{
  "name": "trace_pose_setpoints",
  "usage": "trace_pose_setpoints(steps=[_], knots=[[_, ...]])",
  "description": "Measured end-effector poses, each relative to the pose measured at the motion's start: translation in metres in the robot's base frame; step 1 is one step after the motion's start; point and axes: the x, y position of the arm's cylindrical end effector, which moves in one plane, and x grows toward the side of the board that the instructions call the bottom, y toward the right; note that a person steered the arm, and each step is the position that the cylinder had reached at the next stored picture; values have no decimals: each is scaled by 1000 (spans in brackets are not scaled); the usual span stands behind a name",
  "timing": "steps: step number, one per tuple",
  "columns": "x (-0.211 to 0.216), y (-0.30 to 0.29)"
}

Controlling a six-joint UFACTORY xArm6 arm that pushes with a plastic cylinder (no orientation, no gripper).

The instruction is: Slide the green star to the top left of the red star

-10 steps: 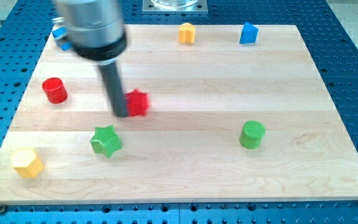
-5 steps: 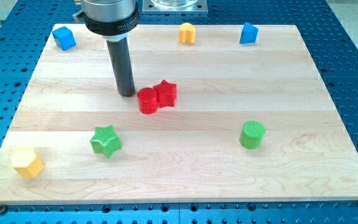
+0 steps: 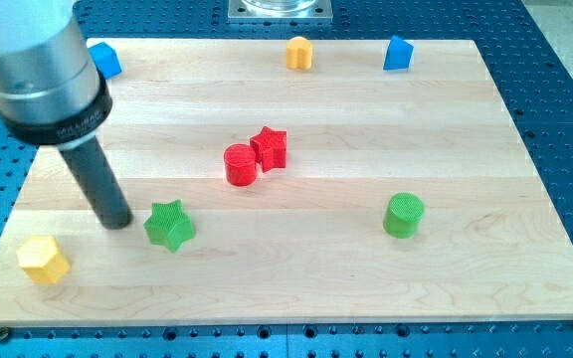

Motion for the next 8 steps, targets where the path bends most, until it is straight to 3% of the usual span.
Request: trace_pose_setpoints(steps=[3,4,5,7,8], knots=[[74,-7],[49,45],[10,6],[40,23],[40,70]])
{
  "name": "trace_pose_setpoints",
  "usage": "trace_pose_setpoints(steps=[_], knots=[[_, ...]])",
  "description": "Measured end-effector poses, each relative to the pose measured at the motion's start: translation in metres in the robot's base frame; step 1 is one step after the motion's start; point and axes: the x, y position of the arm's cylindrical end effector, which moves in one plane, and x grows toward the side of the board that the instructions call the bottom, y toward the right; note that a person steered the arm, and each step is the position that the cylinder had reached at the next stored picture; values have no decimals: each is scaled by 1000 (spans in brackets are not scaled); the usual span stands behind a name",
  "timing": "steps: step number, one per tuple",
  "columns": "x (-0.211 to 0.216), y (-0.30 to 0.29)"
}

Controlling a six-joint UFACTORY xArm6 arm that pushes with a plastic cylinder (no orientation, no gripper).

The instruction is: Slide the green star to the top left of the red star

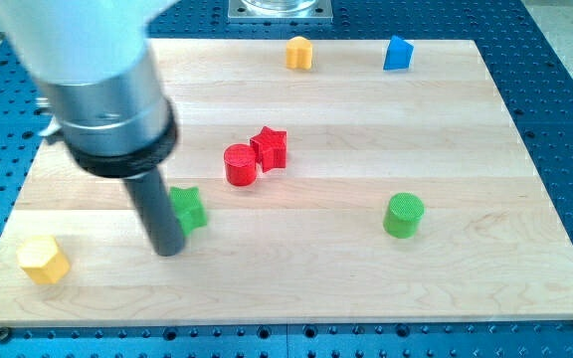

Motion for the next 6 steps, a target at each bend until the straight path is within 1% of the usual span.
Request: trace_pose_setpoints(steps=[1,2,3,4,6], knots=[[14,52],[-19,19],[-60,-56],[-71,-87],[-71,-63]])
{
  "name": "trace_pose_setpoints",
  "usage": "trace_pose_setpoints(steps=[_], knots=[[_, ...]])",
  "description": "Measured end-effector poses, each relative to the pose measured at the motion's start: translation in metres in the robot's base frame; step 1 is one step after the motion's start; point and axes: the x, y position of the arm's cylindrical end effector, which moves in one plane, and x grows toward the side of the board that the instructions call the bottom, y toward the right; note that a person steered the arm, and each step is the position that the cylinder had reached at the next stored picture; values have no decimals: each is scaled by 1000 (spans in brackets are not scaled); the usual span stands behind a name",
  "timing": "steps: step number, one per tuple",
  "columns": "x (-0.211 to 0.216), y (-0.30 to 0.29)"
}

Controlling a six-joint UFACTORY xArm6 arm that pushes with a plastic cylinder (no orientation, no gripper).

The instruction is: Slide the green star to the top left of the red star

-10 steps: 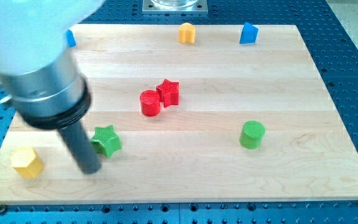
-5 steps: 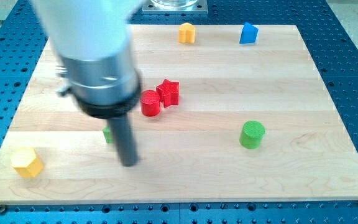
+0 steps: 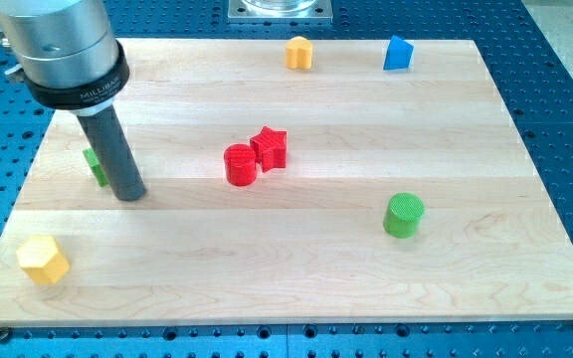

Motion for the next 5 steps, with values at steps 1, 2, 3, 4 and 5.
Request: trace_pose_setpoints(steps=[1,2,3,4,5], knots=[[-1,5],[-2,-5],[-2,-6],[3,-7],[19,-41]])
